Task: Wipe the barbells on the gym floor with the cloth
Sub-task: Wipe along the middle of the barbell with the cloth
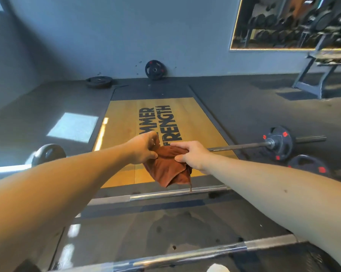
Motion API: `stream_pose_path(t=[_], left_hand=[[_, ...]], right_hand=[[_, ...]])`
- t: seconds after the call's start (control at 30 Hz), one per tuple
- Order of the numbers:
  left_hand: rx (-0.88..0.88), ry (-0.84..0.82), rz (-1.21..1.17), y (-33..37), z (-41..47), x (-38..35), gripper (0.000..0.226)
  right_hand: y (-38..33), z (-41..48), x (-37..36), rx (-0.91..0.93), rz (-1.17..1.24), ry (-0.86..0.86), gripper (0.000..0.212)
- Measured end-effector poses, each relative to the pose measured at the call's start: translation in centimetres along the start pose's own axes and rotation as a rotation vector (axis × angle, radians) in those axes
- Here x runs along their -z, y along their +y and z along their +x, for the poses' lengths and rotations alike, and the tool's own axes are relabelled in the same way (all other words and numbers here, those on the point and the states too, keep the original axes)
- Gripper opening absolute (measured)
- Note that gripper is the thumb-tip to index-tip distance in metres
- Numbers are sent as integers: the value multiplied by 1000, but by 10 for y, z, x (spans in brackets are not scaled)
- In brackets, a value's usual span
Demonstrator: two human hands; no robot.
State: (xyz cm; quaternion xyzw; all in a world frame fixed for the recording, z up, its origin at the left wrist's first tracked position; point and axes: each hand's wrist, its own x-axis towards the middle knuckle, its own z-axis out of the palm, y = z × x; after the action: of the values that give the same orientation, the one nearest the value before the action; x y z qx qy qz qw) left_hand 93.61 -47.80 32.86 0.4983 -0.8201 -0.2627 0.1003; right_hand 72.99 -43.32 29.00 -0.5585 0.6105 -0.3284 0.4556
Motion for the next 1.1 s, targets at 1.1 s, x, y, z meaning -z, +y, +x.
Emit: stream_pose_path(t=[1.1], left_hand=[[185,-18,-350,-162,229,-163,6]], right_hand=[[189,230,-39,-444,508,241,34]])
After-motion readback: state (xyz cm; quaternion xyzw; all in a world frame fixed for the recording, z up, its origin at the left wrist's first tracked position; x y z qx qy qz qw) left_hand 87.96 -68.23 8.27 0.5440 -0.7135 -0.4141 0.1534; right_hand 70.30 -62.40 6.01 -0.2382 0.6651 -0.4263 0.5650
